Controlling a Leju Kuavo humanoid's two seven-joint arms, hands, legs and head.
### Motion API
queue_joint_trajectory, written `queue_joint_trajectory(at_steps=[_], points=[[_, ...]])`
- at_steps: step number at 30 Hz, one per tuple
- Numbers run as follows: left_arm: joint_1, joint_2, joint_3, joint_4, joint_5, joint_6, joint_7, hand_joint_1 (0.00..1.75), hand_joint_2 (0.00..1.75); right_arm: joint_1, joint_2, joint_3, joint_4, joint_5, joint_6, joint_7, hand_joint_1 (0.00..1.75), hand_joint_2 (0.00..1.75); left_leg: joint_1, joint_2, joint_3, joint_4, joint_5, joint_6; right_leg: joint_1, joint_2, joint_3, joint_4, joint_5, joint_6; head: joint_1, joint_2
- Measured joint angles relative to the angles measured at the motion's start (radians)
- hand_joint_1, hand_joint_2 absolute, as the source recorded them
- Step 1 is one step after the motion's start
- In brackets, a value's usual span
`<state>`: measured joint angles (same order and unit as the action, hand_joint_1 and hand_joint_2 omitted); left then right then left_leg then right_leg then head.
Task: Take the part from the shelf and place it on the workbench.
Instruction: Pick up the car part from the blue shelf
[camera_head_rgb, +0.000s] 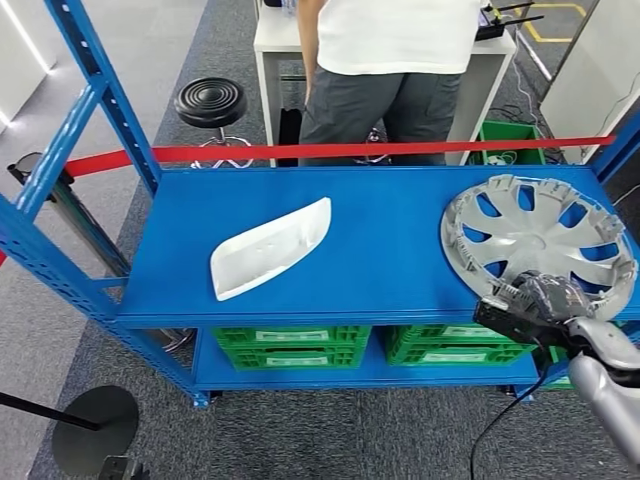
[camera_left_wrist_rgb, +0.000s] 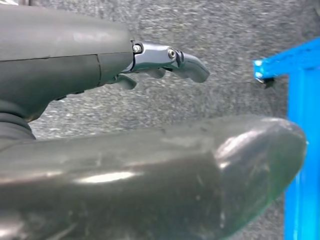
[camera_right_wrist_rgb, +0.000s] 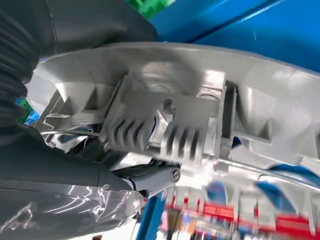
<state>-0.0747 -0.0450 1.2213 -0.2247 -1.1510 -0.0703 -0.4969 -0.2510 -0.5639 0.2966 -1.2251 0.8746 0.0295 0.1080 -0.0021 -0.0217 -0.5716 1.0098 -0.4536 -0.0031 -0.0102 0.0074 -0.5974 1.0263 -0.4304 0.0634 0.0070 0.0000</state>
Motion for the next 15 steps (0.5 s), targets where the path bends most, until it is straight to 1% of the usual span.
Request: queue_joint_trajectory(at_steps=[2, 3, 4, 5, 6, 7, 8, 9, 10, 11, 14, 15], points=[[0.003, -0.001, 0.0, 0.0, 0.003, -0.006, -0.032, 0.0, 0.0, 0.046, 0.019, -0.024, -0.042, 0.014, -0.075, -0.009, 1.75, 1.75, 0.002, 0.0, -0.001, -0.002, 0.0, -0.012, -0.001, 0.0, -0.003, -0.003, 0.004, -0.01, 0.0, 0.0], [0.004, -0.002, 0.0, 0.0, 0.004, -0.008, -0.045, 0.0, 0.0, 0.07, 0.033, -0.038, -0.067, 0.021, -0.114, -0.016, 1.75, 1.75, 0.002, 0.002, -0.005, 0.007, -0.01, -0.019, -0.003, -0.001, -0.003, -0.006, 0.005, -0.016, -0.002, 0.0], [0.005, -0.003, 0.0, 0.0, 0.006, -0.01, -0.053, 0.0, 0.0, 0.094, 0.048, -0.053, -0.094, 0.028, -0.155, -0.026, 1.75, 1.75, 0.002, 0.003, -0.018, 0.034, -0.029, -0.025, -0.005, -0.002, -0.002, -0.009, 0.007, -0.021, -0.004, 0.0], [0.006, -0.004, 0.001, 0.0, 0.007, -0.011, -0.059, 0.0, 0.0, 0.119, 0.068, -0.069, -0.122, 0.034, -0.198, -0.038, 1.75, 1.75, 0.003, 0.006, -0.043, 0.083, -0.059, -0.03, -0.006, -0.004, -0.002, -0.01, 0.007, -0.024, -0.007, 0.0], [0.007, -0.005, 0.002, 0.0, 0.008, -0.011, -0.062, 0.0, 0.0, 0.145, 0.09, -0.084, -0.152, 0.04, -0.24, -0.052, 1.75, 1.75, 0.003, 0.007, -0.077, 0.152, -0.093, -0.034, -0.006, -0.006, -0.002, -0.01, 0.006, -0.027, -0.01, 0.0], [0.009, -0.006, 0.002, 0.0, 0.008, -0.012, -0.063, 0.0, 0.0, 0.17, 0.113, -0.096, -0.178, 0.043, -0.275, -0.063, 1.75, 1.75, 0.004, 0.008, -0.111, 0.22, -0.12, -0.037, -0.006, -0.007, -0.002, -0.01, 0.005, -0.028, -0.011, 0.0], [0.011, -0.006, 0.003, 0.0, 0.009, -0.011, -0.064, 0.0, 0.0, 0.193, 0.134, -0.105, -0.201, 0.046, -0.3, -0.072, 1.75, 1.75, 0.004, 0.008, -0.137, 0.269, -0.132, -0.038, -0.006, -0.007, -0.002, -0.01, 0.005, -0.029, -0.011, 0.0], [0.014, -0.007, 0.003, 0.0, 0.009, -0.011, -0.064, 0.0, 0.0, 0.208, 0.149, -0.11, -0.217, 0.049, -0.313, -0.078, 1.75, 1.75, 0.004, 0.008, -0.153, 0.295, -0.134, -0.039, -0.006, -0.008, -0.001, -0.01, 0.004, -0.029, -0.011, 0.0], [0.015, -0.007, 0.003, 0.0, 0.009, -0.011, -0.064, 0.0, 0.0, 0.218, 0.158, -0.111, -0.226, 0.05, -0.319, -0.08, 1.75, 1.75, 0.004, 0.008, -0.157, 0.301, -0.129, -0.04, -0.006, -0.008, -0.001, -0.01, 0.004, -0.03, -0.012, 0.0], [0.015, -0.007, 0.003, 0.0, 0.009, -0.011, -0.064, 0.0, 0.0, 0.222, 0.162, -0.112, -0.23, 0.05, -0.32, -0.08, 1.75, 1.75, 0.004, 0.008, -0.157, 0.299, -0.124, -0.04, -0.006, -0.008, -0.001, -0.01, 0.004, -0.03, -0.012, 0.0], [0.015, -0.007, 0.003, 0.0, 0.009, -0.011, -0.064, 0.0, 0.0, 0.223, 0.163, -0.112, -0.231, 0.05, -0.321, -0.081, 1.75, 1.75, 0.004, 0.008, -0.156, 0.296, -0.121, -0.04, -0.006, -0.008, -0.001, -0.01, 0.004, -0.03, -0.012, 0.0], [0.016, -0.007, 0.003, 0.0, 0.009, -0.011, -0.064, 0.0, 0.0, 0.229, 0.168, -0.115, -0.237, 0.05, -0.321, -0.082, 1.75, 1.75, 0.004, 0.008, -0.144, 0.268, -0.101, -0.039, -0.006, -0.008, -0.001, -0.01, 0.003, -0.029, -0.012, 0.0]])
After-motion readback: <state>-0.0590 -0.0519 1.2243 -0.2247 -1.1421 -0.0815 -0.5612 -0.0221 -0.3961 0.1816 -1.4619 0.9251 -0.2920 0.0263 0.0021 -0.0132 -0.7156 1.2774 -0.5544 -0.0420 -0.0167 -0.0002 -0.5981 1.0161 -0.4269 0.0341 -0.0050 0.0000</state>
